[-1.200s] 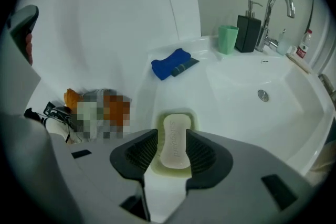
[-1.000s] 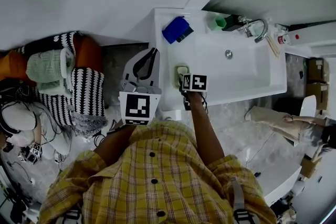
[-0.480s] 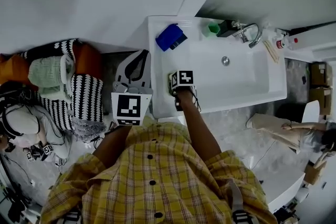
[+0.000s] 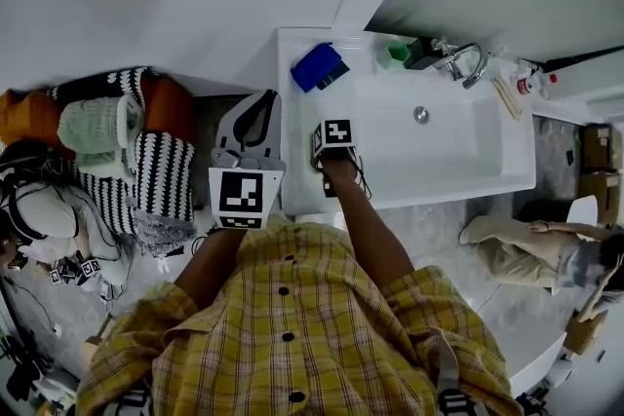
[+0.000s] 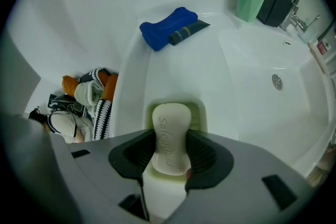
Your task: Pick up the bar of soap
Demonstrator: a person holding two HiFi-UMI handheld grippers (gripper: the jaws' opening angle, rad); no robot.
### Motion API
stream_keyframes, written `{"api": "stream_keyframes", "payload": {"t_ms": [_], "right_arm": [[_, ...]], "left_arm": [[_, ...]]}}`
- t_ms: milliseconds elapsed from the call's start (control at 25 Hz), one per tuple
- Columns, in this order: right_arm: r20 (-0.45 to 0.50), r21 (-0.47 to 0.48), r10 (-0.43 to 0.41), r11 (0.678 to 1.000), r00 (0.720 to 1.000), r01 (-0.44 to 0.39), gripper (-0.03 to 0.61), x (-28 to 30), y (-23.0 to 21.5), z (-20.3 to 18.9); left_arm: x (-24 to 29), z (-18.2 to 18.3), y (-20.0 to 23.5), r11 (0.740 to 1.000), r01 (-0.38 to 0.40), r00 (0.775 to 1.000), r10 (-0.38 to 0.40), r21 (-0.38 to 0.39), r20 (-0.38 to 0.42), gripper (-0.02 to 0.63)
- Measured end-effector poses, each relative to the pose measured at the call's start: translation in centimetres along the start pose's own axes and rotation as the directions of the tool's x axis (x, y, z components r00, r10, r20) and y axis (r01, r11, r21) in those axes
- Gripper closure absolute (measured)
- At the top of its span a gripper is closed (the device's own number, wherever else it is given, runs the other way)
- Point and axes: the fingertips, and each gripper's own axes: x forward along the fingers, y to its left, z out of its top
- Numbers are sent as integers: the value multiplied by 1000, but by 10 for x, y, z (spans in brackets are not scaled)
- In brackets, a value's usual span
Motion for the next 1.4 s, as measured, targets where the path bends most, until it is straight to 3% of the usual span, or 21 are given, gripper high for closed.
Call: {"api": "stream_keyframes", "payload": {"t_ms": [480, 880, 1040, 1200, 1280, 1400], "right_arm": [[62, -6, 91, 996, 994, -91, 390, -15, 10, -9], [241, -65, 174, 984, 955, -163, 390, -68, 14, -11], [351, -96, 232, 973, 907, -212, 390, -108, 23, -9], [474, -152, 268, 963, 839, -222, 390, -159, 31, -4], [551, -199, 288, 957, 783, -212, 390, -186, 35, -3], [668, -265, 346, 938, 659, -225, 390, -229, 46, -6]], "left_arm": [[-18, 9, -17, 999, -24, 1000, 23, 37, 17, 592], [-26, 10, -44, 998, -3, 1000, 3, 56, 5, 592], [-29, 13, -54, 998, 6, 1000, -7, 65, 7, 592], [-29, 15, -59, 998, 5, 1000, -6, 68, 13, 592], [-29, 15, -62, 997, 4, 1000, -5, 73, 11, 592], [-33, 15, -62, 997, -7, 1000, 6, 81, 15, 592]]}}
